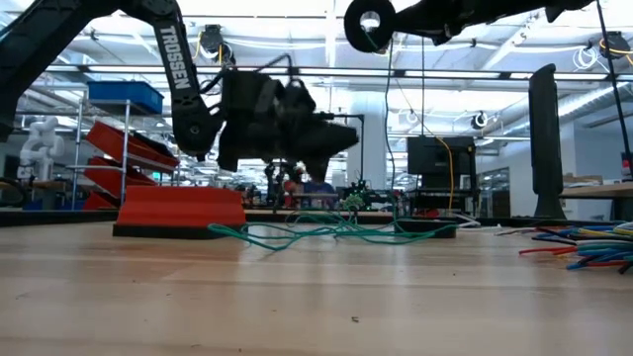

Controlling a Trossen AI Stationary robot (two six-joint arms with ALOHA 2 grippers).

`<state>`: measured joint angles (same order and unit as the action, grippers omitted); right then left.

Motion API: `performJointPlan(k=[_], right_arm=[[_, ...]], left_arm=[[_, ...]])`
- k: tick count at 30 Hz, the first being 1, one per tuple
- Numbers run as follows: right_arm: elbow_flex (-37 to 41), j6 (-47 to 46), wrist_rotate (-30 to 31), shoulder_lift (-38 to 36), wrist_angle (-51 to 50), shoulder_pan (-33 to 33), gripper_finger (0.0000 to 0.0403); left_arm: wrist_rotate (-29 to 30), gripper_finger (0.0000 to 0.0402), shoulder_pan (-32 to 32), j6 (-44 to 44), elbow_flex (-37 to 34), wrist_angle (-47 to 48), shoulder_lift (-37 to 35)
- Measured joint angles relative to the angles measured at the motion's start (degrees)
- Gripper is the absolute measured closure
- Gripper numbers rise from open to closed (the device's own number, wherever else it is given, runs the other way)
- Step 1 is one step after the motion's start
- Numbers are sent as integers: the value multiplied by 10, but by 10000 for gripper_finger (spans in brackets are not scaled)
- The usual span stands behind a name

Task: Coiling cords
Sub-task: Coil the green wire cable on the spool

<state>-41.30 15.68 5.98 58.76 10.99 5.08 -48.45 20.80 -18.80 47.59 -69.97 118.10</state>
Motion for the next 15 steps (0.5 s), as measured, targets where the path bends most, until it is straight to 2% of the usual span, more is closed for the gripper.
performJointPlan(k=[3,7,15], right_arm=[[0,0,0,-11,0,0,403],[0,0,0,-21,3,0,403],[0,-22,-3,-32,8,0,403]], left_arm=[[71,333,-8,49,2,-41,0],[155,333,-28,126,23,-16,0],[185,333,-62,207,81,69,0]])
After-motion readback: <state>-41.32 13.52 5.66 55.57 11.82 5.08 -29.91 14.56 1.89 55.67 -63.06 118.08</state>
